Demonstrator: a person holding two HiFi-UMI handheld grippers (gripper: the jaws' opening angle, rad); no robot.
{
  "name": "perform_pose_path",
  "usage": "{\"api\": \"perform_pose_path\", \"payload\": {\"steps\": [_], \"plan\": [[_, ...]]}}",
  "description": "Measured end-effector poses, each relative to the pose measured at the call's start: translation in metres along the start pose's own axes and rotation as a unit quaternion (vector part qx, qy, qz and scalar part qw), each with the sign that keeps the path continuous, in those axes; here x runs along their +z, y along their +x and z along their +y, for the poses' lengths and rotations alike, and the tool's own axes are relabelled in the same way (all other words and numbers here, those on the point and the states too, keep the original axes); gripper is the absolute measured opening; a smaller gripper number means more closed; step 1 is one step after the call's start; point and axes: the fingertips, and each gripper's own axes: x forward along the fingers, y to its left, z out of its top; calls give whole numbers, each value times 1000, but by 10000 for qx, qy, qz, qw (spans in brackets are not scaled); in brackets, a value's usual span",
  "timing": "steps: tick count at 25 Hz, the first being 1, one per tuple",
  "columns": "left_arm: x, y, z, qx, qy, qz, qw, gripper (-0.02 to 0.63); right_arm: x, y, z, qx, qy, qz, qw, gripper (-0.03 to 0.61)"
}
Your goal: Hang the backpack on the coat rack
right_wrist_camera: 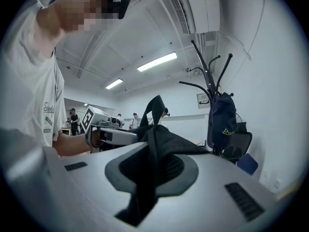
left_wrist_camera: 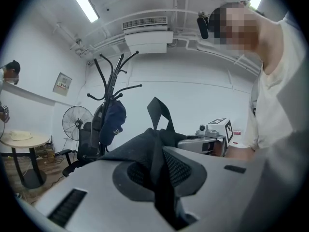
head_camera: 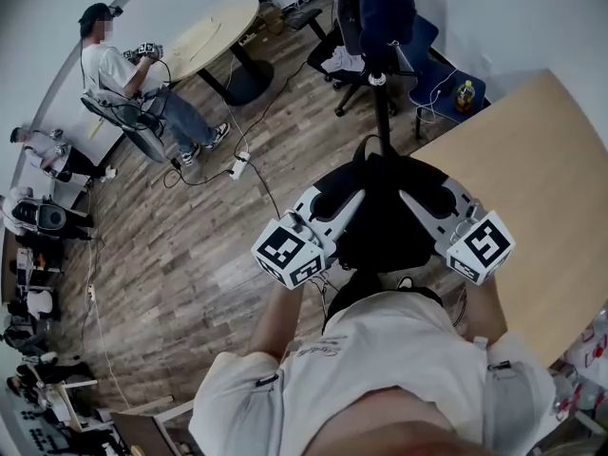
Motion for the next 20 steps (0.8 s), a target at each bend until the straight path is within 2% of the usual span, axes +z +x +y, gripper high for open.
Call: {"api": "perform_pose_path", "payload": {"steps": [5, 11, 15, 20], "plan": [[-4, 7, 33, -223, 72, 64, 9997, 46, -7, 27, -17, -124, 68, 31, 9999, 37], [40, 36, 73, -840, 276, 75, 9961, 46, 29, 51, -58, -545, 93, -98, 9984, 37], [65, 49, 94, -1261, 379, 67, 9913, 48, 49, 65, -77, -749, -97, -213, 9969, 37], [98, 72, 112, -1380, 833, -102, 9869, 46, 77, 76, -108, -926, -388, -369, 9943, 37]]}}
